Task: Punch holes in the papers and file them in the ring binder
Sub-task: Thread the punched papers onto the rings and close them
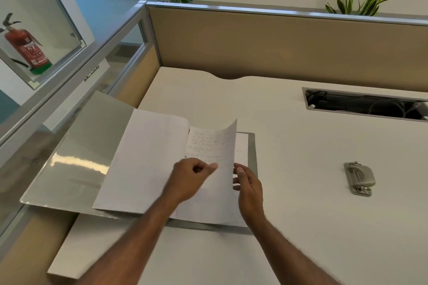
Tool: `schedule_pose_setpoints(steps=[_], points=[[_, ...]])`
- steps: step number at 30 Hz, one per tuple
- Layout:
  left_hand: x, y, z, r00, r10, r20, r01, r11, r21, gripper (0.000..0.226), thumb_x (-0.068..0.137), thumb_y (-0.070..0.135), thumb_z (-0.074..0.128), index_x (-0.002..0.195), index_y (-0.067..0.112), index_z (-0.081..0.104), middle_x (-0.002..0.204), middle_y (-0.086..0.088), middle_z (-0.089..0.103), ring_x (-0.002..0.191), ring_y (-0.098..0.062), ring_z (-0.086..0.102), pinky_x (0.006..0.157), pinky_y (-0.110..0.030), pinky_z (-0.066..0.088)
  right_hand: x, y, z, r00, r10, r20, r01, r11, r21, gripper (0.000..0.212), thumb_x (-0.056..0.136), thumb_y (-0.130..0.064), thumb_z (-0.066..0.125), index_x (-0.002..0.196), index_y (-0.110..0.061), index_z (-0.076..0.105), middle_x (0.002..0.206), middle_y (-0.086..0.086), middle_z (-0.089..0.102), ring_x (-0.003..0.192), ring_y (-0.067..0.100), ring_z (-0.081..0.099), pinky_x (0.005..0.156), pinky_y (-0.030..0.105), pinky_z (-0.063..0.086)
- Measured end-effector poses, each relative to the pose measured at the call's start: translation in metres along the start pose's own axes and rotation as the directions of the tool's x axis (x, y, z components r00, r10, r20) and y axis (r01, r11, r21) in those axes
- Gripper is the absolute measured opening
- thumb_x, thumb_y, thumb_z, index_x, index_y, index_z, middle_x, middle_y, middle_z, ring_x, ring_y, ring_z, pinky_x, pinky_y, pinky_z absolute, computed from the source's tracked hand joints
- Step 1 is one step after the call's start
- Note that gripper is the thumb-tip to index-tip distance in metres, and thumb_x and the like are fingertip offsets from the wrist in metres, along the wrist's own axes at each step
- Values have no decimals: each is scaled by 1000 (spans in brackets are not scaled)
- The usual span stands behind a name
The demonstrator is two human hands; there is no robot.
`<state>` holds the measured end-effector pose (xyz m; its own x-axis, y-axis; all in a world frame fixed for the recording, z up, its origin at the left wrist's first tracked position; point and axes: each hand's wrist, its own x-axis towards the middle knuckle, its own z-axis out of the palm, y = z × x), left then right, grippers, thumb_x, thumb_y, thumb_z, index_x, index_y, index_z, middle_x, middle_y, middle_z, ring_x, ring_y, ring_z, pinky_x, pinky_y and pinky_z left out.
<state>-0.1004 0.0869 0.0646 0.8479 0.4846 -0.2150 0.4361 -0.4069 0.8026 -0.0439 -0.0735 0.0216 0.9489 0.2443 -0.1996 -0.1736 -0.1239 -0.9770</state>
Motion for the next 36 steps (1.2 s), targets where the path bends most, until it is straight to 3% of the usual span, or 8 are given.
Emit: schedule_pose_setpoints(steps=[3, 6, 9, 17, 23, 26, 29, 36], points=[[1, 6, 25, 999, 16, -35, -15, 999, 34, 41, 72, 72, 61, 64, 32, 65, 65, 15, 67, 64, -6, 64, 59, -18, 50, -4, -3, 4, 997, -56, 52, 56, 998, -7, 30, 104, -21, 38, 110, -17, 67, 104, -4, 72, 88, 20, 67, 73, 26, 57], [3, 2, 32, 997, 7, -72, -2, 998, 62, 20, 84, 46, 68, 67, 36, 65, 66, 20, 65, 64, -4, 65, 64, -21, 54, -6, 0, 2, 994, -74, 76, 73, 997, 17, 33, 105, -17, 35, 110, -14, 67, 102, -2, 74, 86, 20, 69, 74, 26, 57], [6, -8, 27, 994, -21, -107, 31, 995, 94, 25, 87, 33, 68, 62, 32, 63, 65, 18, 66, 63, -4, 65, 63, -19, 50, -5, 4, -1, 996, -55, 74, 55, 998, 3, 29, 104, -15, 38, 107, -16, 67, 101, -2, 74, 84, 18, 69, 73, 22, 55], [5, -13, 30, 997, -76, 3, 75, 993, 89, 33, 83, 50, 67, 68, 21, 67, 64, 3, 67, 59, -15, 63, 58, -22, 50, -6, 16, 7, 985, -43, 170, 50, 998, -33, 28, 103, -16, 39, 113, -11, 65, 106, 4, 72, 92, 22, 70, 81, 25, 57], [3, -19, 21, 992, -106, -65, 111, 991, 80, 25, 87, 34, 68, 67, 22, 61, 68, 12, 62, 63, -6, 60, 53, -15, 41, -4, 16, 4, 998, -40, 42, 48, 974, -219, 11, 98, -26, 53, 101, -35, 59, 98, -15, 67, 93, 8, 64, 72, 11, 49], [6, -22, -10, 987, -118, -106, 125, 990, 67, 18, 87, 33, 69, 76, 19, 67, 72, 8, 66, 65, -8, 63, 53, -20, 43, 1, 22, -5, 997, 59, -52, -76, 906, -417, 48, 84, -35, 72, 125, -24, 50, 115, -5, 58, 109, 15, 56, 90, 25, 49], [9, -33, -54, 976, -111, -185, 137, 982, 133, 18, 87, 35, 68, 79, 18, 69, 74, 5, 68, 68, -12, 63, 58, -25, 44, 5, 26, -9, 977, 187, -101, -205, 703, -681, 82, 72, -56, 76, 133, -14, 41, 129, 5, 47, 123, 26, 46, 102, 41, 42], [9, -63, -130, 924, -163, -346, 253, 939, 232, 24, 87, 33, 68, 80, 10, 68, 78, -7, 69, 74, -28, 63, 73, -41, 54, 5, 36, 1, 966, 153, -210, -260, 561, -786, 97, 56, -73, 75, 125, -15, 38, 127, 7, 40, 119, 27, 41, 100, 42, 38]])
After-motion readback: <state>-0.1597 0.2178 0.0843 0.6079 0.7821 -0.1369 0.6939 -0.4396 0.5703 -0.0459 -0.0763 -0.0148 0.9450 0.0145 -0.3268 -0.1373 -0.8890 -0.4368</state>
